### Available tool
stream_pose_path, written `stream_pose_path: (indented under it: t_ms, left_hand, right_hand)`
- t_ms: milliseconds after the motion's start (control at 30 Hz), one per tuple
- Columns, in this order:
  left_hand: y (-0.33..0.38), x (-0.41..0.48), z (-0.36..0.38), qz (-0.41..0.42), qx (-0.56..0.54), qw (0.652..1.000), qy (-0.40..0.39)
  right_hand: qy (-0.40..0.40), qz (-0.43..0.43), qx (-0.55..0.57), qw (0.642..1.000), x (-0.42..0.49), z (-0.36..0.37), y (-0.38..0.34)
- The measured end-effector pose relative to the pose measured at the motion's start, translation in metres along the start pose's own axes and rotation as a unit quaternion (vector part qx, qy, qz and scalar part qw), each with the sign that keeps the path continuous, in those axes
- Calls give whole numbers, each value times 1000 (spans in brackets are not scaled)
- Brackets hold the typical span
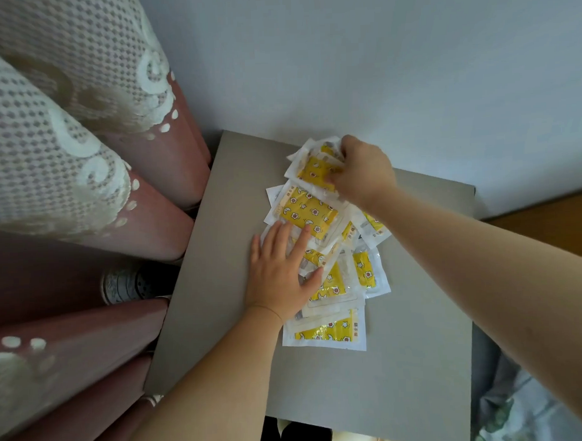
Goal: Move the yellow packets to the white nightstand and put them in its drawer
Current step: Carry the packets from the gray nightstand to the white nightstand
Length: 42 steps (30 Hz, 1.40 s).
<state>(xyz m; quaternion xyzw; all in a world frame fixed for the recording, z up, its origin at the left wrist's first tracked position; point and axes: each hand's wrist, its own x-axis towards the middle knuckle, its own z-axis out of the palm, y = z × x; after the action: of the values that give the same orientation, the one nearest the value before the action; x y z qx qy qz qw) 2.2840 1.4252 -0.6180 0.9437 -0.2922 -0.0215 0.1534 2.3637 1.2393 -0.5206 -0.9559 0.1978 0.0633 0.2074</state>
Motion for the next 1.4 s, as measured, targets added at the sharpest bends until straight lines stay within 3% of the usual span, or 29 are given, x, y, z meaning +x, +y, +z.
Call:
stream_pose_path:
  t_ms: [167,233,300,367,467,567,667,800,933,1000,1067,1133,1200,1300,1400]
  left_hand:
    - [2,1,-3,5,-26,1000,-7]
    - [1,0,-4,6,-38,999,-24]
    - [2,-2,-8,-2,-57,998,-24]
    - [3,-1,-16,-16,-85,996,14]
    - [7,13,-32,11,-99,993,65]
    - [18,44,-46,29,-67,996,-54]
    - [23,74,-54,-48,-17,978,-203]
    - [20,94,-62,-92,37,968,-230]
    - [15,94,-74,-170,-81,947,-259]
    - [10,94,-82,-261,-186,916,-240]
    - [9,93,-87,-374,-300,861,-171]
    - [12,92,-86,-446,-346,817,-120]
    - [20,93,-80,-478,-351,797,-113]
    - [31,98,-69,-505,-330,790,-111]
    - [35,101,-55,-488,-268,825,-96]
  right_hand:
    - [32,93,185,978,-28,-13,35]
    - [37,164,305,937,-45,-14,50]
    - [50,266,405,873,-63,-15,69]
    - [44,366,438,820,-81,-8,89]
    - [9,398,403,824,-101,10,106]
    - [29,396,426,813,-103,16,106]
    - [38,399,449,799,-97,16,104]
    - [49,390,457,798,-99,20,104]
    - [50,366,450,813,-101,17,106]
    - [44,368,452,812,-101,15,108]
    - [39,372,451,810,-101,16,108]
    - [40,370,442,816,-102,16,107]
    - [45,368,442,817,-101,18,107]
    - [46,363,447,817,-101,19,109]
    - [42,353,449,820,-102,21,112]
